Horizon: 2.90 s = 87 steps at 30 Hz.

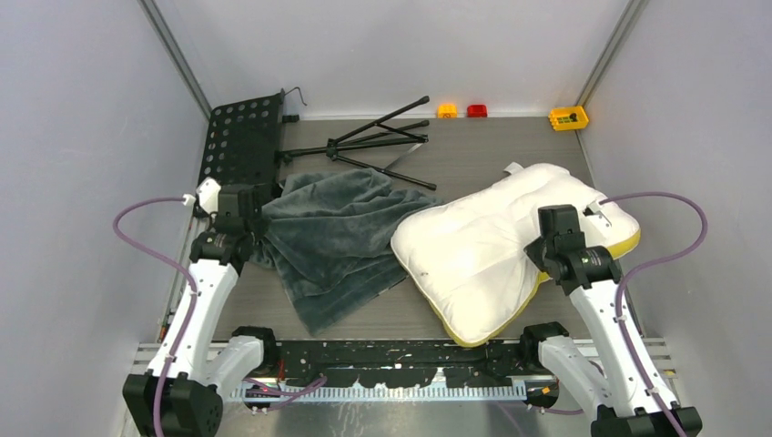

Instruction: Remove the pillowcase from the pillow

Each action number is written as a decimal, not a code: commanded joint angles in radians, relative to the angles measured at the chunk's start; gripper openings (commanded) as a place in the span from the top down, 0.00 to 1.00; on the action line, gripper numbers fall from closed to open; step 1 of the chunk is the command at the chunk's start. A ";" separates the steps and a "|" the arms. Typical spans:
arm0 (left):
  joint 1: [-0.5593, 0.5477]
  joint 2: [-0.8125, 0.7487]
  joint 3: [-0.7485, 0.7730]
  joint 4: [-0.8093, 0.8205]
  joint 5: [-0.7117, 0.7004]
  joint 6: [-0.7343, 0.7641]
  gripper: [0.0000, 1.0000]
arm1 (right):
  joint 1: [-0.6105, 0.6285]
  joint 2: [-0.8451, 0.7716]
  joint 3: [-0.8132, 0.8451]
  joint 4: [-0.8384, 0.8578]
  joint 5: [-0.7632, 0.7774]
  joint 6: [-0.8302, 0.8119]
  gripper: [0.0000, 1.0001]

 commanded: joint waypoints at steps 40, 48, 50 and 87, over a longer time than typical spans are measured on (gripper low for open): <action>-0.434 0.268 0.192 -0.155 0.222 0.505 0.00 | 0.794 0.889 0.354 0.099 -0.046 -0.488 0.07; -0.480 0.301 0.168 -0.118 0.193 0.551 0.00 | 0.791 0.607 0.342 0.167 0.130 -0.424 0.96; -0.535 0.304 0.169 -0.105 0.147 0.580 0.00 | 0.779 0.518 0.361 0.171 0.191 -0.419 1.00; -0.387 0.921 0.659 0.061 0.195 0.544 1.00 | 0.006 0.765 1.080 0.262 -0.135 -0.422 0.13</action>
